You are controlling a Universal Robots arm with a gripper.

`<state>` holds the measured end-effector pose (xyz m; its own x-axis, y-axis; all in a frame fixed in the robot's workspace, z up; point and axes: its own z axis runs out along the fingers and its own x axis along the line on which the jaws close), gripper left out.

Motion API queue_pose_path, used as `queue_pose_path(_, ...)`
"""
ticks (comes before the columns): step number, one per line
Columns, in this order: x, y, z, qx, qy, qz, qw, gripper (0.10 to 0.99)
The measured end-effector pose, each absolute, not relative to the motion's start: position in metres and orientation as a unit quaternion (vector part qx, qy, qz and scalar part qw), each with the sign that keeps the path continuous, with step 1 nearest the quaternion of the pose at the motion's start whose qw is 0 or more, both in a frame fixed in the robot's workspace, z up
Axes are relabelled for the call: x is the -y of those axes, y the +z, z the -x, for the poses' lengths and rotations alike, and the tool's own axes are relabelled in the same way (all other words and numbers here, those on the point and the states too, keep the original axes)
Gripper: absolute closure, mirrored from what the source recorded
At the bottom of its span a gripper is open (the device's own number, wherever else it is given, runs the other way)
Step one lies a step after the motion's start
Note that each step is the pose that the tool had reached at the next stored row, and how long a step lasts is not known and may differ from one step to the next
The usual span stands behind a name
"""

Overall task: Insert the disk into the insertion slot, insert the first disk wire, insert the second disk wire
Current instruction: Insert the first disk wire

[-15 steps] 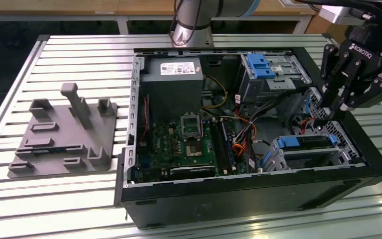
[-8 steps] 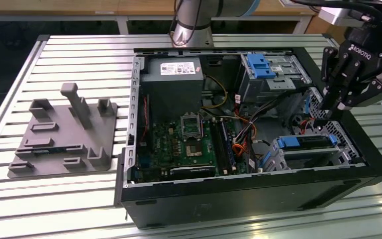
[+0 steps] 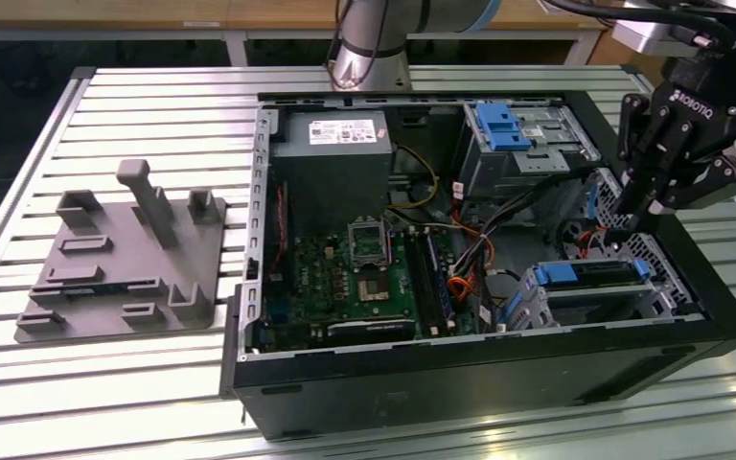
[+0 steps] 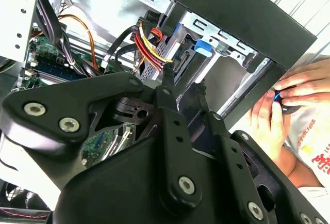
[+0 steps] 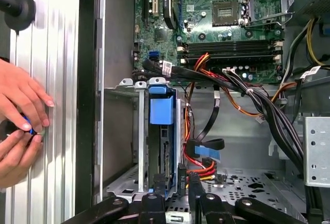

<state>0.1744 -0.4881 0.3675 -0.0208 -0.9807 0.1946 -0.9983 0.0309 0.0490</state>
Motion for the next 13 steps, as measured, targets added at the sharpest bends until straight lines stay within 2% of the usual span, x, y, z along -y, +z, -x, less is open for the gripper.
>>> queue_pose_path(13, 0.488, 0.355, -0.174, 0.713, 0.051, -0.694, 0.087, 0.769)
